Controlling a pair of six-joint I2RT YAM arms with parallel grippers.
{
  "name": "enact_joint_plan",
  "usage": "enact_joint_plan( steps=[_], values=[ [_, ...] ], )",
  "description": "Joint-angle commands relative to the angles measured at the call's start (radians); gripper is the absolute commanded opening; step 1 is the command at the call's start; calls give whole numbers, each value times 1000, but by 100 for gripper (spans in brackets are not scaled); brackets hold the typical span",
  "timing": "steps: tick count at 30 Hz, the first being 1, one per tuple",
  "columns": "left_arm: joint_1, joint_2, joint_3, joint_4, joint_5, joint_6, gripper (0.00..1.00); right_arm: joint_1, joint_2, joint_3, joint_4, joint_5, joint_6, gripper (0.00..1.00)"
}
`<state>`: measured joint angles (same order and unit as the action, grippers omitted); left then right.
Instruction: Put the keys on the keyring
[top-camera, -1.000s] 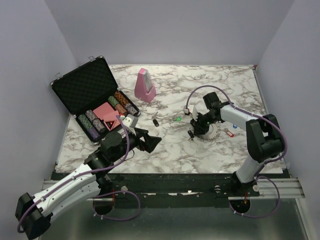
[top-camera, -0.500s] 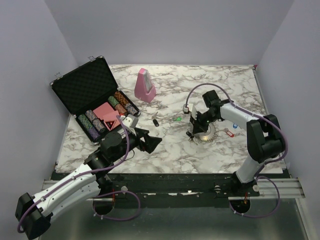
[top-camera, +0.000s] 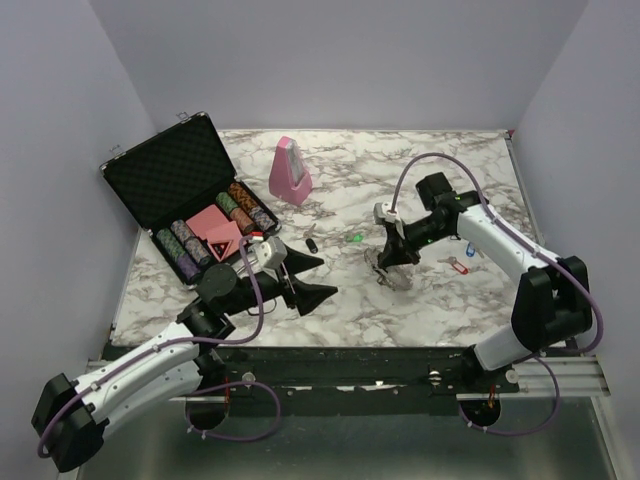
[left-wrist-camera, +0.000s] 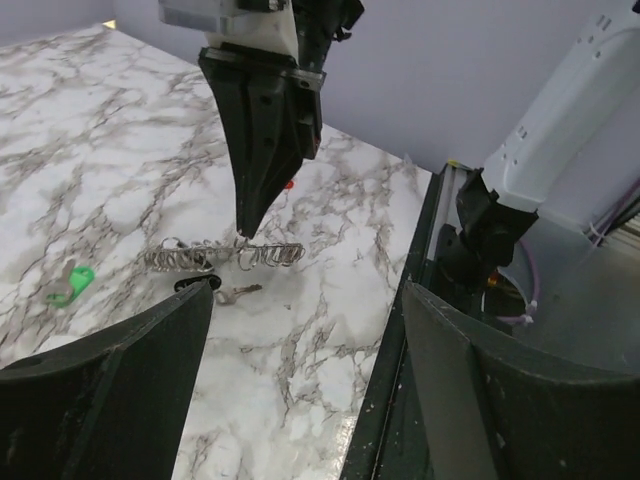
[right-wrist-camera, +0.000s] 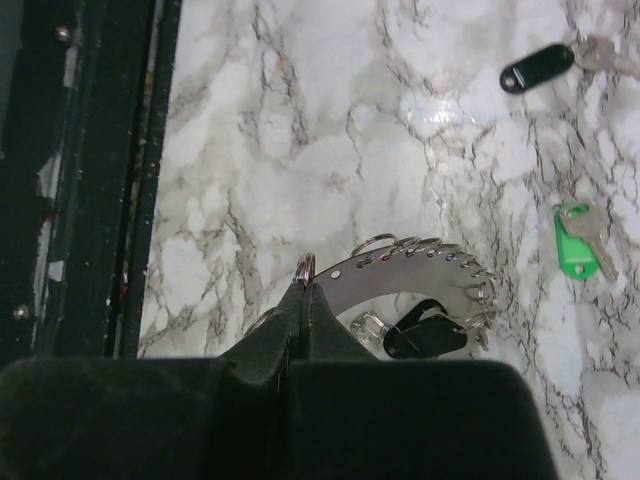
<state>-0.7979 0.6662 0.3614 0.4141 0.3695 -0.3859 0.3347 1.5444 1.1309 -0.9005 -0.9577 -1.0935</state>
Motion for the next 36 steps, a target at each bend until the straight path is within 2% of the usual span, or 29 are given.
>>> enact_joint_plan(
  steps=[1, 5, 10, 12, 16, 19, 25, 28, 31, 36],
  values=[
    [-24, 110, 46, 172, 177, 99, 83, 6, -55, 56, -93, -197, -82, 0],
    [-81, 183, 138, 79, 146, 186, 80, 7, -82, 102, -120, -263, -57, 0],
    [-119, 171, 163, 40, 94, 223, 81, 7, -101, 125, -169, -337, -72, 0],
    [-127, 154, 157, 40, 82, 226, 81, 7, -106, 110, -201, -372, -132, 0],
    [-156, 176, 151, 37, 31, 248, 81, 9, -99, 61, -355, -432, -420, 0],
    [-172, 217, 152, 51, 17, 291, 76, 7, -90, 37, -420, -438, -552, 0],
    [-173, 262, 145, 61, -55, 352, 61, 9, -102, -8, -410, -417, -601, 0],
    [-172, 292, 146, 72, -61, 366, 54, 10, -102, -25, -437, -412, -678, 0],
    [-172, 337, 163, 81, -25, 381, 50, 7, -96, -49, -488, -415, -805, 0],
    [-172, 407, 188, 75, 62, 424, 45, 9, -84, -49, -508, -417, -835, 0]
  ],
)
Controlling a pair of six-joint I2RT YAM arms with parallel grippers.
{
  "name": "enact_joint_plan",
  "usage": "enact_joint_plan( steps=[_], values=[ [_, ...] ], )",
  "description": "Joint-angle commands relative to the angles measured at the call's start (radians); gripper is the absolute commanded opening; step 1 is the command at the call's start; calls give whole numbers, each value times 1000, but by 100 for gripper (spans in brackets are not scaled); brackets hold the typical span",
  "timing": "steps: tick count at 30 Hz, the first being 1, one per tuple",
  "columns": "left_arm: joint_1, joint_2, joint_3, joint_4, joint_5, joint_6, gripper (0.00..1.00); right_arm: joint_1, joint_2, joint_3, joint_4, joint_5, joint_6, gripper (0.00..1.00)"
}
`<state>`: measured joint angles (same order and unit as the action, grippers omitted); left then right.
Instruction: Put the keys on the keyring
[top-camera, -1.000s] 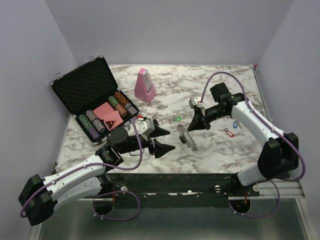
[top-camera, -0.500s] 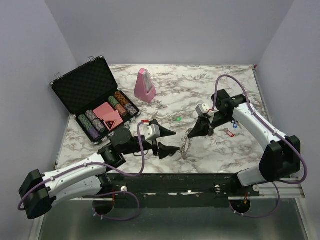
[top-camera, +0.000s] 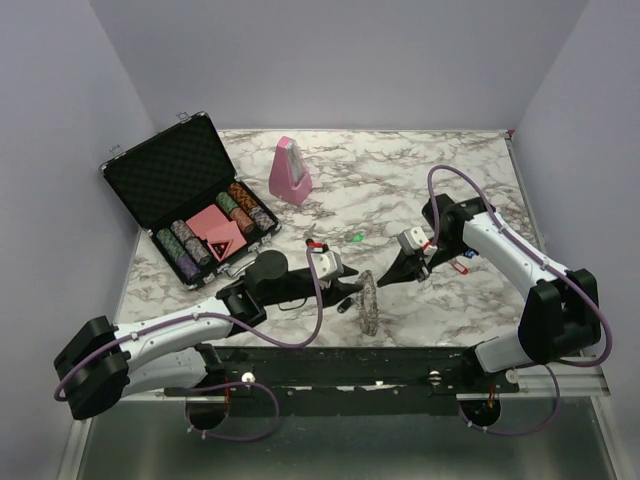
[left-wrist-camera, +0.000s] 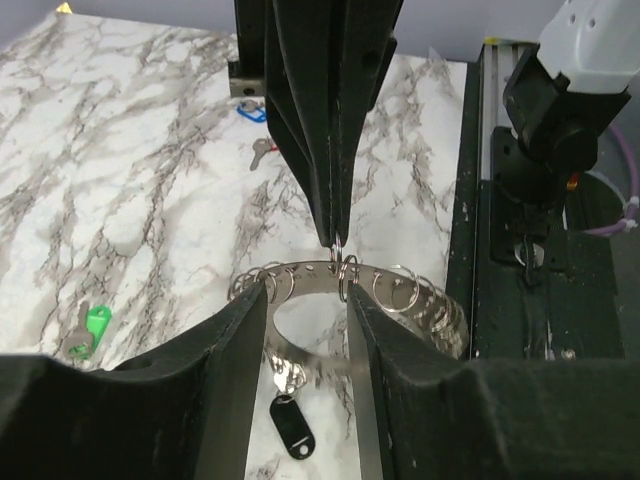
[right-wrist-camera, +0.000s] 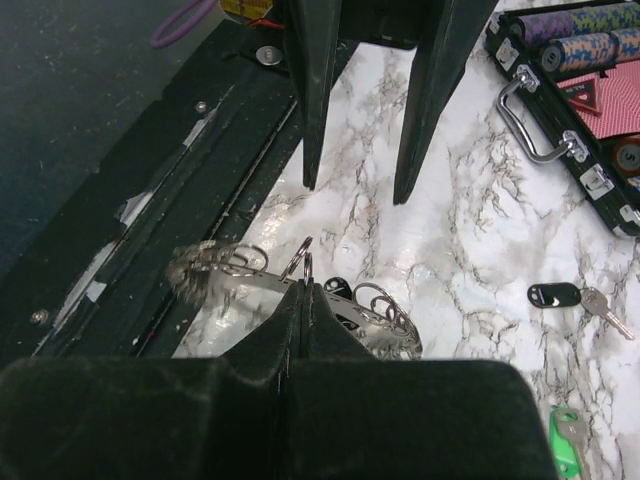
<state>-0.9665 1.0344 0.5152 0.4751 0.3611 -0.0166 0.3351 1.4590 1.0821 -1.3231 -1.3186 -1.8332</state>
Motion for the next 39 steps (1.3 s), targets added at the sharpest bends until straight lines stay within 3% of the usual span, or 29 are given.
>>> enact_joint_plan(
  steps=[1, 6, 12, 19, 31, 39],
  values=[
    [-5, 45, 31, 19, 73, 55, 45, 8, 3, 1, -85, -51, -92, 0],
    [-5, 70, -18, 85, 136, 21, 45, 8, 1, -4, -71, -42, -74, 0],
    [-5, 147, -52, 249, 219, -132, 48, 8, 3, -5, -62, -37, -61, 0],
    [-6, 161, -50, 212, 157, -226, 49, 8, 8, -7, -44, -33, -34, 0],
    [-11, 227, -30, 177, 89, -555, 51, 8, 8, -10, -30, -31, -18, 0],
    [-14, 191, -64, 247, 36, -689, 52, 8, 9, -13, -19, -31, -6, 0]
  ],
)
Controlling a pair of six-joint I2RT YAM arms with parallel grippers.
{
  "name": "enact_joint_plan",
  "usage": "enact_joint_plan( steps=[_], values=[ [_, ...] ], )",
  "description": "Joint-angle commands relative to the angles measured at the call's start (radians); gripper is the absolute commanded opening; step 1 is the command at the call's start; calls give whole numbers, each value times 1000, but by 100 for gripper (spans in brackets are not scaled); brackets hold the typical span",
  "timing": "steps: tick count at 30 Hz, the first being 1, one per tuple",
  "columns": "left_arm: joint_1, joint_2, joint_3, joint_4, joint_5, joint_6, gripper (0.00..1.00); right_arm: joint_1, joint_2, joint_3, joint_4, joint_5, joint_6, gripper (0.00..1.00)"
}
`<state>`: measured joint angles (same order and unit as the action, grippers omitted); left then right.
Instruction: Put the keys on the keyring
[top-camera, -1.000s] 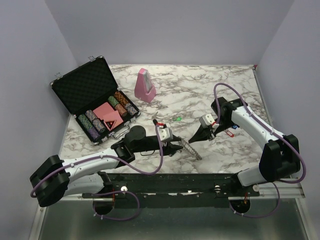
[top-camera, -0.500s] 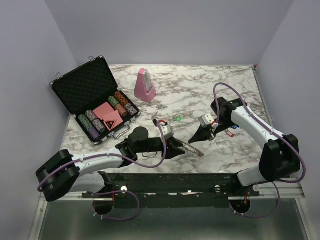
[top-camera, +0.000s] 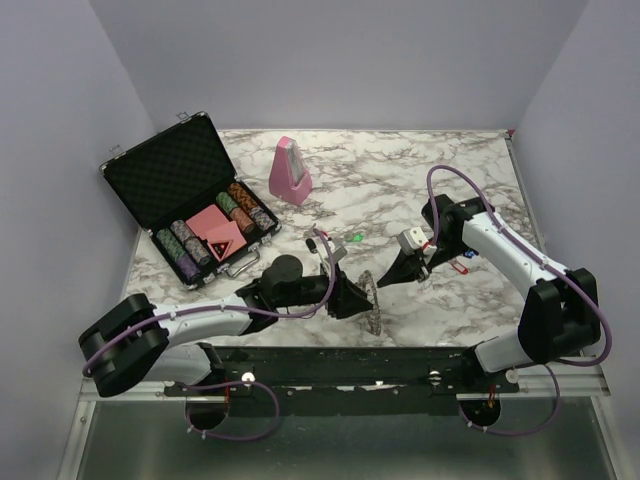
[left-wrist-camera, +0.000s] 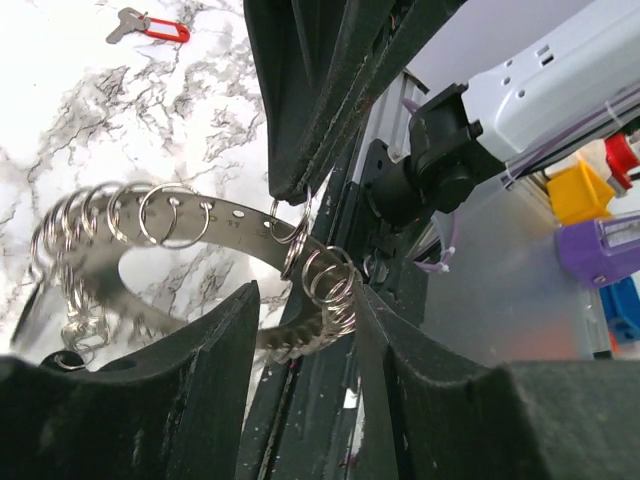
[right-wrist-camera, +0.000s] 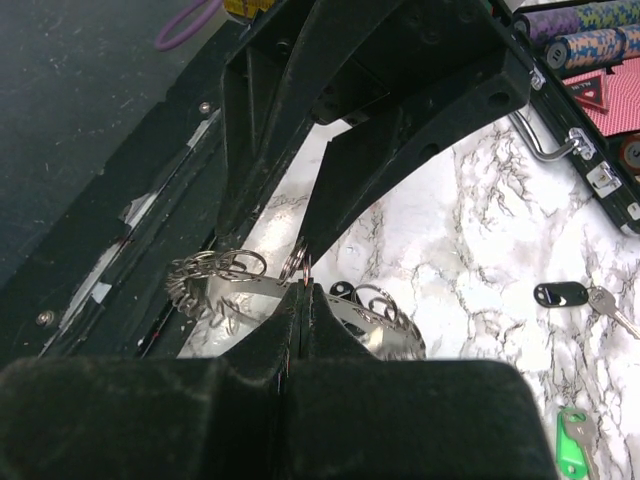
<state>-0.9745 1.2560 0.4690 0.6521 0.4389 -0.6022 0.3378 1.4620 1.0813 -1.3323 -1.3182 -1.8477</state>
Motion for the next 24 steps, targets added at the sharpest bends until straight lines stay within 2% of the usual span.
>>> enact_joint_plan(
  steps=[1, 7, 15, 20, 24],
  values=[
    [-6, -35, -21, 81, -39, -114, 51, 6, 6, -12, -8, -30, 11, 0],
    [-6, -49, -43, 103, -75, -116, 50, 6, 6, -12, -1, -29, 22, 0],
    [-7, -58, -96, 198, -132, 11, 49, 4, 9, -14, 1, -32, 28, 0],
    [-7, -38, -82, 239, -111, 64, 49, 6, 12, -14, 1, -30, 28, 0],
    [-7, -6, -102, 369, -62, 91, 49, 6, 12, -12, 1, -32, 30, 0]
  ],
)
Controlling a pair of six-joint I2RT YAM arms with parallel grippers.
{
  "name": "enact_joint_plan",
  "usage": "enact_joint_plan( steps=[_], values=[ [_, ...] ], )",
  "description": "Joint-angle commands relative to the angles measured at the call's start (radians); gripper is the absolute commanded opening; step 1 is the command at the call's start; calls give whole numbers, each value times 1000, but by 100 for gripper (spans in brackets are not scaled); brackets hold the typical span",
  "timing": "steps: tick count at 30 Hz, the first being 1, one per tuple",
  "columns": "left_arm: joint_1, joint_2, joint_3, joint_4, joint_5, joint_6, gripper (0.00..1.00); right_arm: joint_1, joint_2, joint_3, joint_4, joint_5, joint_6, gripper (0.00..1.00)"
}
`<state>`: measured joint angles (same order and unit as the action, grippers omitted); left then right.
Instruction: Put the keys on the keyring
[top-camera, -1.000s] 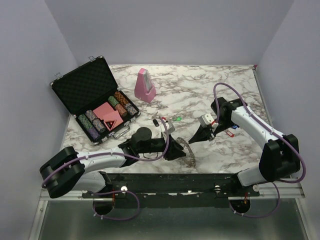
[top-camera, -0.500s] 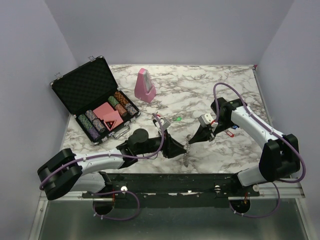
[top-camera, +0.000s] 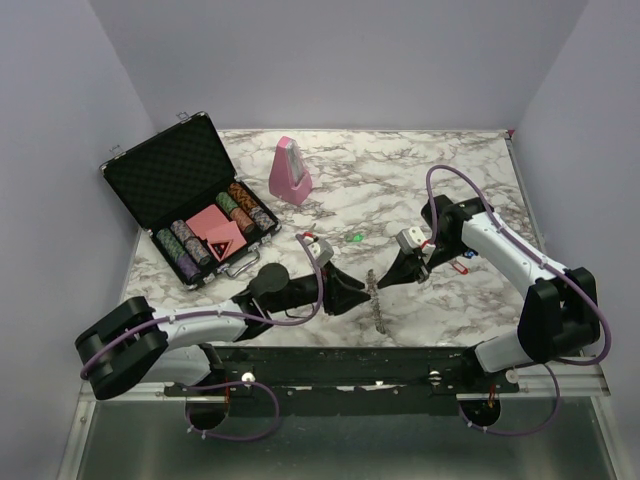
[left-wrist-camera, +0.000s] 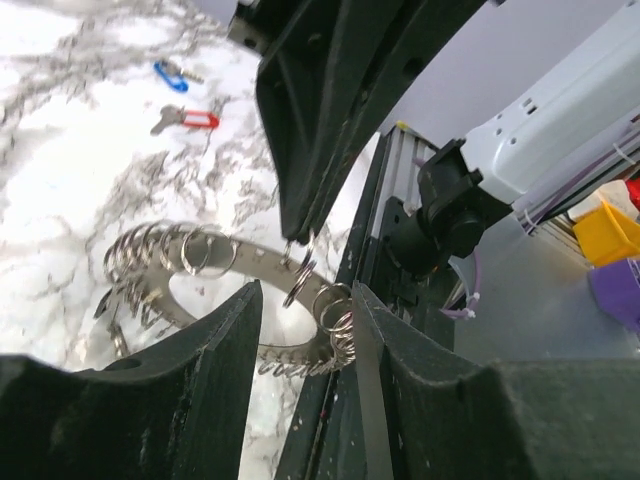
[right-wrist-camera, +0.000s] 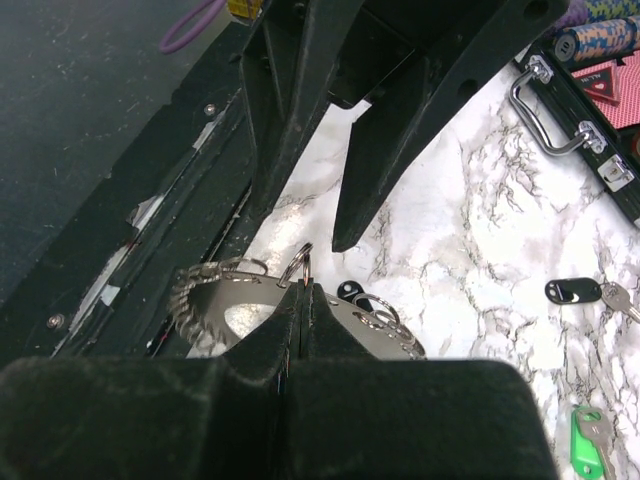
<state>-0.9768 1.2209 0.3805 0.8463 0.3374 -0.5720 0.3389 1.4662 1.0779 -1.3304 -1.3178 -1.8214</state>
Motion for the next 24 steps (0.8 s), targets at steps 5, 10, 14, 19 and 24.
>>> enact_joint_plan(
  steps=[5, 10, 14, 19, 24],
  values=[
    [-3, 72, -32, 281, 95, 73, 48, 5, 9, -12, 0, -32, 4, 0],
    [-5, 101, -31, 295, 111, 83, 46, 5, 8, -10, -1, -32, 5, 0],
    [-13, 103, -26, 263, 103, 106, 45, 5, 9, -9, 0, -32, 5, 0],
    [-29, 98, 4, 179, 80, 136, 41, 3, 11, -10, -3, -32, 5, 0],
    [-49, 91, 26, 96, 31, 162, 40, 5, 11, -10, -1, -34, 7, 0]
  ],
)
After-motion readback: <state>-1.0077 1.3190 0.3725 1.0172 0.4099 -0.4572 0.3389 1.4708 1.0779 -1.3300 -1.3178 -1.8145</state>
